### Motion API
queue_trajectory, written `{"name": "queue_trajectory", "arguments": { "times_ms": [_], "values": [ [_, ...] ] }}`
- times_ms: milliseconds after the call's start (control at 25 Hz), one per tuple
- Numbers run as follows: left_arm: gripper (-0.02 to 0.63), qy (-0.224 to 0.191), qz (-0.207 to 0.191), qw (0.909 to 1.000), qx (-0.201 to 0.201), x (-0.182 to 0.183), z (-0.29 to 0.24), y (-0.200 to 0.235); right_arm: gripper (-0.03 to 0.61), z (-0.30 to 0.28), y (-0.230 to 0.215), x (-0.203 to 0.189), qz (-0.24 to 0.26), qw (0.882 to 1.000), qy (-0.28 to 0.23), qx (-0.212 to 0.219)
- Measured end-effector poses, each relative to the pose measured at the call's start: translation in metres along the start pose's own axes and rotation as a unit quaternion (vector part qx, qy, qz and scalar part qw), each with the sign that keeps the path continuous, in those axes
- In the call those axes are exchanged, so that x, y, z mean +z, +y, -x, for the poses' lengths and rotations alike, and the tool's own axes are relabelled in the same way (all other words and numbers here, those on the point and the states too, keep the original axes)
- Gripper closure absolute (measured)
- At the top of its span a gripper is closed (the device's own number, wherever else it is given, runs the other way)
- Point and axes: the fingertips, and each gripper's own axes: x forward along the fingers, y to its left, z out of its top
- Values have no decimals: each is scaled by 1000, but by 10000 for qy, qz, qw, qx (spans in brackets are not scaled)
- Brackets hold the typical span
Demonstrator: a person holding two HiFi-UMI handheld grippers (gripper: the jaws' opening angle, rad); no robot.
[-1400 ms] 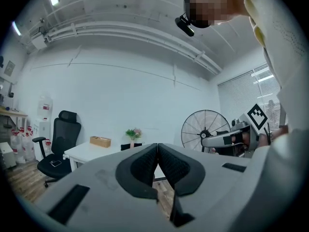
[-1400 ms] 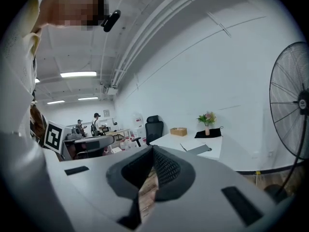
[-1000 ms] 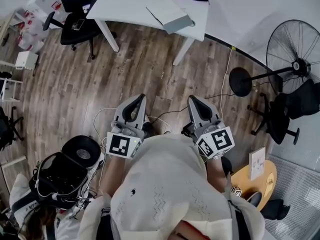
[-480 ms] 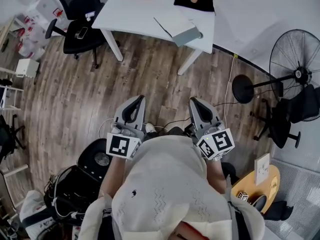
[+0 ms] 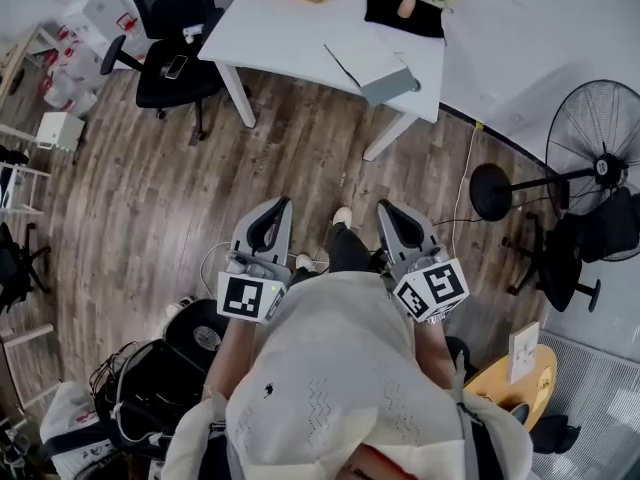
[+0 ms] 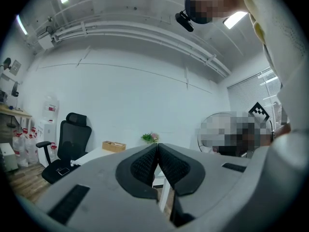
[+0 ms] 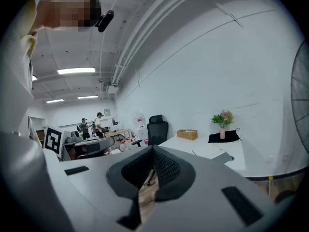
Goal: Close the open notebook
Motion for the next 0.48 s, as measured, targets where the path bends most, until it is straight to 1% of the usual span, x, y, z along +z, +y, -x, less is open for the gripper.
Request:
{"name": "queue_trajectory", "arguments": {
  "times_ms": [320,480],
  "values": [
    [601,-53,-74,9993,376,-2,-17,23,577,-39,-13,1,38,9992,31,397],
    [601,35,-60,9984,565,-5,-35,39,577,-69,-24,6,88,9979,128,625]
  ]
}}
